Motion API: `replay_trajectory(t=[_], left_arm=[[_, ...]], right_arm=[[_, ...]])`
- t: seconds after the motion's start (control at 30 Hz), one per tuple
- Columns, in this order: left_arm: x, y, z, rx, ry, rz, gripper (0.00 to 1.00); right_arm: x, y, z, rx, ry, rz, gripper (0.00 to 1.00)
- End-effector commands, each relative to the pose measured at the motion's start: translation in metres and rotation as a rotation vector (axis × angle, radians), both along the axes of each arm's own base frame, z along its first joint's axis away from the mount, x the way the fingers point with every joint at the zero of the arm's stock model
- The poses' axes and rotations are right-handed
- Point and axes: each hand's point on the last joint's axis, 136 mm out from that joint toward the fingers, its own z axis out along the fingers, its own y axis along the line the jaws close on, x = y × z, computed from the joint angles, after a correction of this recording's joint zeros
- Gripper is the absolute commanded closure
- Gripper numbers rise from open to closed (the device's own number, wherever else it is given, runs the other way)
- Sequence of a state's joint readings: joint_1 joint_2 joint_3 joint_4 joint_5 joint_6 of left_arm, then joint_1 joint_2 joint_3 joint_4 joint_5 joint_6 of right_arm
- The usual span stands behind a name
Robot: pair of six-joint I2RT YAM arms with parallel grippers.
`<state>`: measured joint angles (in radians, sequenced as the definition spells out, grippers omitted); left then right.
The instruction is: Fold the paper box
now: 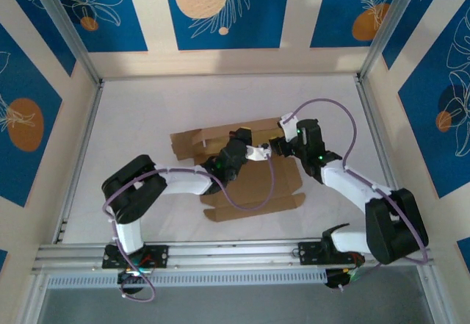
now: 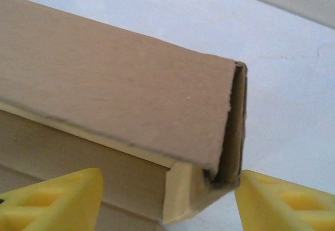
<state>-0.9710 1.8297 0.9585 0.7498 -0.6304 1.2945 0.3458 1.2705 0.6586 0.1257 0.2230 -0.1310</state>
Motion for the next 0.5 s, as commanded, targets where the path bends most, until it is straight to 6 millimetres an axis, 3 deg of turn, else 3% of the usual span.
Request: replay_trajectory(t=[0.0,0.13,0.3,0.4,0.47], left_arm=[[0.003,-0.002,-0.006,0.028,-0.008,0.004,1.00],[0.003,-0.002,-0.007,0.036,-0.012,-0.003,1.00],[0.003,-0.004,-0.008,0.041,-0.010,-0.009,1.00],[0.003,-0.004,-0.010,0.047,-0.007,-0.008,1.00],[0.002,-0.004,-0.011,0.052,-0.007,-0.009,1.00]], right_arm=[[-0.020,0.005,0.000,0.031,0.031,0.051,0.32],[-0.033,-0.008,0.024,0.153,0.003,0.009,0.35],[-0.044,-0.038,0.086,0.407,-0.180,-0.121,0.38],[-0.028,-0.075,0.091,0.573,-0.035,-0.366,0.37],[-0.020,-0.078,0.080,0.600,0.181,-0.415,0.39]])
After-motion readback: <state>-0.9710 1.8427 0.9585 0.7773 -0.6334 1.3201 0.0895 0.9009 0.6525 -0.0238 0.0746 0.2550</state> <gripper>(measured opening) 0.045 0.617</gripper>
